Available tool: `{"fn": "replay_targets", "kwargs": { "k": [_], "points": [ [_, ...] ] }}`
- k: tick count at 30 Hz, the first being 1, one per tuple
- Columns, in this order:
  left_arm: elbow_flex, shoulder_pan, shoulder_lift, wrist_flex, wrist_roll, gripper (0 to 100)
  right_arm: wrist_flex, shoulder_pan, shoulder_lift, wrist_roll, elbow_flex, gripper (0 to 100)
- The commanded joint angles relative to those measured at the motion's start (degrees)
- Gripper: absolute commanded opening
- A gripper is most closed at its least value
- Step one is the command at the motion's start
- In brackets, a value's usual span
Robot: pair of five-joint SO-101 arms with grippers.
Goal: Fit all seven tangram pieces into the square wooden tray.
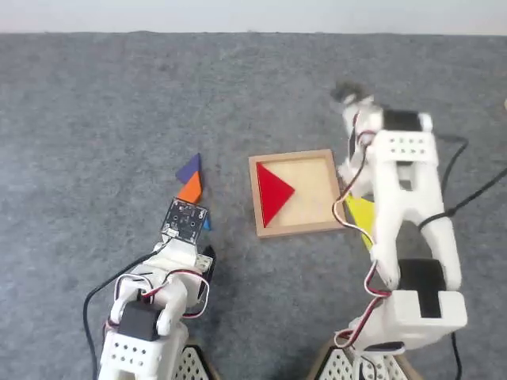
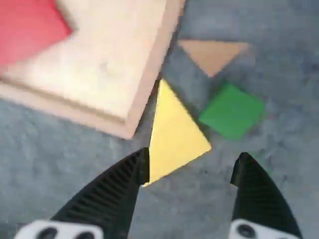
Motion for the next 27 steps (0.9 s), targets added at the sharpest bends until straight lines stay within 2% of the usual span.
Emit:
{"fn": "replay_targets", "kwargs": {
  "k": [1,5,10,21,27],
  "points": [
    [-0.8,-0.2,-1.2,0.3,0.5,10,-7.3,0.8,-1.2,16.3,9.8,28.1],
    [-0.8,-0.2,-1.2,0.3,0.5,10,-11.8,0.9,-2.3,26.8,18.2,28.1],
    [-0.8,-0.2,-1.2,0.3,0.5,10,-15.9,3.8,-3.0,33.9,22.4,28.1],
    [-0.8,-0.2,-1.2,0.3,0.5,10,-22.4,12.3,2.2,33.9,22.3,28.1],
    [-0.8,-0.2,-1.2,0.3,0.5,10,-21.8,16.2,4.7,31.9,18.3,27.7]
  ]
}}
